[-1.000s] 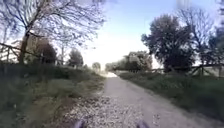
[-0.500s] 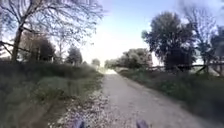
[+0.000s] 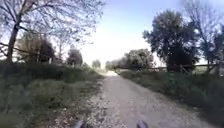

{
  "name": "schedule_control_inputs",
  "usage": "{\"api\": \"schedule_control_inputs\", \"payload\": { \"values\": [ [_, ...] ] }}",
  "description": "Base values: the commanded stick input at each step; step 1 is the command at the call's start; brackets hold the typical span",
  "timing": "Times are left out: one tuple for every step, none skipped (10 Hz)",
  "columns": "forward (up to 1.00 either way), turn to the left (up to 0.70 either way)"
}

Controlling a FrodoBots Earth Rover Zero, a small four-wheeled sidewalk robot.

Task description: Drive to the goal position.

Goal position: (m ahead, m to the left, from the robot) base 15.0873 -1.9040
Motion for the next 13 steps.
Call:
{"api": "schedule_control_inputs", "payload": {
  "values": [
    [0.7,-0.22],
    [0.7,-0.16],
    [0.7,-0.1],
    [0.7,-0.04],
    [0.7,0.0],
    [0.7,0.0],
    [0.7,0.0],
    [0.7,0.0],
    [0.7,0.0],
    [0.7,0.0],
    [0.7,0.0],
    [0.7,0.0],
    [0.7,0.0]
  ]
}}
